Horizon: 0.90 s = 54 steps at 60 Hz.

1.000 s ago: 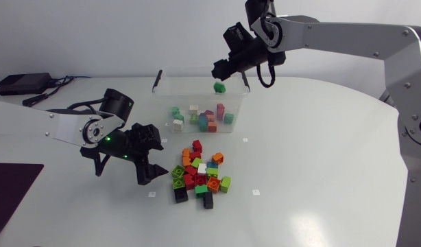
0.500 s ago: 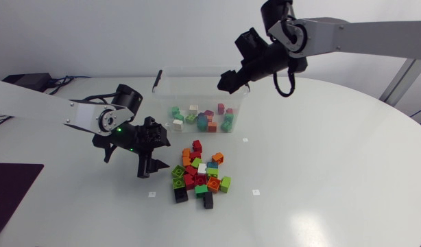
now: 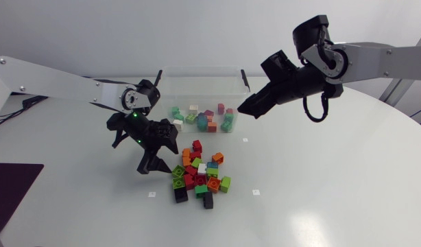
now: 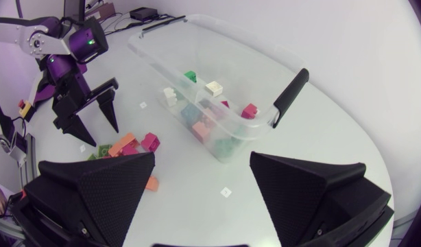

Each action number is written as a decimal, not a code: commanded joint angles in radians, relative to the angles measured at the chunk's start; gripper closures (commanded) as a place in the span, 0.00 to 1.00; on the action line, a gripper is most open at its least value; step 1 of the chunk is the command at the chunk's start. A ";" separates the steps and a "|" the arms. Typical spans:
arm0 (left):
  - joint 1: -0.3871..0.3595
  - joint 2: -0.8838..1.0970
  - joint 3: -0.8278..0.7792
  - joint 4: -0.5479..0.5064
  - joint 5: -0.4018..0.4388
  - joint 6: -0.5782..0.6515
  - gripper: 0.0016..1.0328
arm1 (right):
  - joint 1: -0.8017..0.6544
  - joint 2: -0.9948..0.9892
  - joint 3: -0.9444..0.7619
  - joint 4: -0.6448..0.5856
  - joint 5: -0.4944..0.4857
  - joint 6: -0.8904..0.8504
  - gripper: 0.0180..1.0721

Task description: Place the duplo bricks in the container

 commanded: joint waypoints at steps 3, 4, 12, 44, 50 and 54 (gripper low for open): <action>-0.014 0.040 0.020 -0.017 0.008 0.045 0.23 | -0.011 -0.060 -0.086 0.032 -0.011 -0.029 0.05; -0.017 0.040 0.018 -0.017 0.008 0.046 0.23 | -0.012 -0.066 -0.095 0.035 -0.011 -0.029 0.05; -0.031 0.040 0.011 -0.019 0.008 0.046 0.23 | -0.017 -0.101 -0.141 0.046 -0.011 -0.032 0.05; -0.066 0.031 -0.074 0.016 0.006 0.035 0.47 | 0.095 -0.230 -0.388 0.062 0.038 -0.044 0.05; -0.068 0.024 -0.090 0.030 0.005 0.028 0.55 | 0.129 -0.235 -0.423 0.077 0.074 -0.046 0.05; -0.068 0.010 -0.103 0.038 0.006 0.025 0.61 | 0.144 -0.230 -0.433 0.080 0.084 -0.044 0.05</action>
